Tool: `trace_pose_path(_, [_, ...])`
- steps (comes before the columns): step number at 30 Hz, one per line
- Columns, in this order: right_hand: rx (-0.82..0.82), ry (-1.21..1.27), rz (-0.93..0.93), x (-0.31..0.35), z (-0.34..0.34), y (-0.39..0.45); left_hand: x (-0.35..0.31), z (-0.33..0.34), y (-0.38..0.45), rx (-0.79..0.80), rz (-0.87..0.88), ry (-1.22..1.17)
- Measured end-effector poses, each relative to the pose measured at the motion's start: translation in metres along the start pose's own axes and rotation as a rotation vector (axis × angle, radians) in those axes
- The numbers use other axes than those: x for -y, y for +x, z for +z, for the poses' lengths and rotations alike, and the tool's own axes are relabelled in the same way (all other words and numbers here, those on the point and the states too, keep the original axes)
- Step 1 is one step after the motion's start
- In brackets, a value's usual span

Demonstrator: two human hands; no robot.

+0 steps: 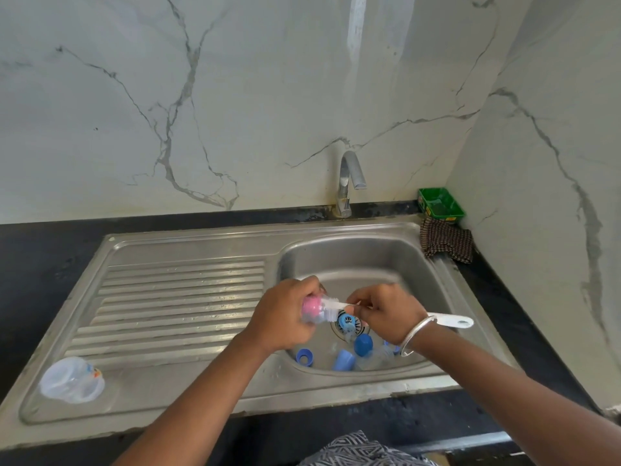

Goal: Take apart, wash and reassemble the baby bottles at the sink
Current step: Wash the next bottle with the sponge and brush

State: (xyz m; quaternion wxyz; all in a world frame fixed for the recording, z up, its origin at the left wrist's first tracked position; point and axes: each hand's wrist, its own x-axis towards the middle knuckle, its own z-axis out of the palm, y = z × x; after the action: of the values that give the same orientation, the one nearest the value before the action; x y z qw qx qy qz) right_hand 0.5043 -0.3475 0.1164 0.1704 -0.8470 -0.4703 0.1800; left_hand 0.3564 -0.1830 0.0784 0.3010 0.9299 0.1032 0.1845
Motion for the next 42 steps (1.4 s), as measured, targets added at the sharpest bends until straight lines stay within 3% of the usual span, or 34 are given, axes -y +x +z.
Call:
trace_pose_path(3, [0.122, 0.526, 0.256, 0.008, 0.002, 0.001, 0.009, -0.001, 0.0, -0.055, 0.171, 0.186])
trace_pose_path(5, [0.257, 0.743, 0.387, 0.012, -0.006, -0.006, 0.014, -0.005, 0.0, -0.059, 0.264, 0.295])
trace_pose_path(8, [0.383, 0.768, 0.421, 0.01, -0.021, -0.014, 0.016, -0.01, 0.0, -0.031, 0.267, 0.273])
trace_pose_path(11, [0.336, 0.682, 0.377, -0.004, -0.021, -0.013, 0.021, -0.013, -0.001, -0.046, 0.116, 0.139])
trace_pose_path(14, [0.206, 0.608, 0.235, -0.011, -0.019, -0.011, 0.021, -0.021, 0.001, 0.022, 0.028, 0.022])
trace_pose_path(18, [-0.048, -0.029, -0.043, 0.0, -0.017, -0.01, 0.002, -0.017, 0.007, 0.156, -0.117, -0.151])
trace_pose_path(20, [-0.256, -0.272, -0.27, 0.0, -0.012, -0.007, 0.001, -0.015, 0.011, 0.223, -0.206, -0.222])
trace_pose_path(24, [-0.393, -0.27, -0.68, -0.021, -0.009, -0.004, 0.017, -0.022, 0.012, 0.399, -0.378, -0.59])
trace_pose_path(30, [-0.524, -0.294, -0.817, -0.037, -0.017, -0.002, 0.035, -0.018, 0.009, 0.578, -0.425, -0.899])
trace_pose_path(33, [-0.43, -0.283, -0.704, -0.037, -0.012, 0.0, 0.03, -0.015, 0.014, 0.487, -0.41, -0.786])
trace_pose_path(38, [-0.108, -0.471, -0.29, -0.013, -0.001, 0.008, 0.017, -0.006, 0.02, 0.215, -0.269, -0.359])
trace_pose_path(40, [0.015, -0.261, -0.077, -0.001, 0.002, 0.013, 0.016, -0.002, 0.021, 0.144, -0.133, -0.142])
trace_pose_path(42, [0.117, 0.199, 0.14, 0.003, 0.008, 0.02, 0.021, 0.002, 0.022, 0.097, 0.006, 0.032])
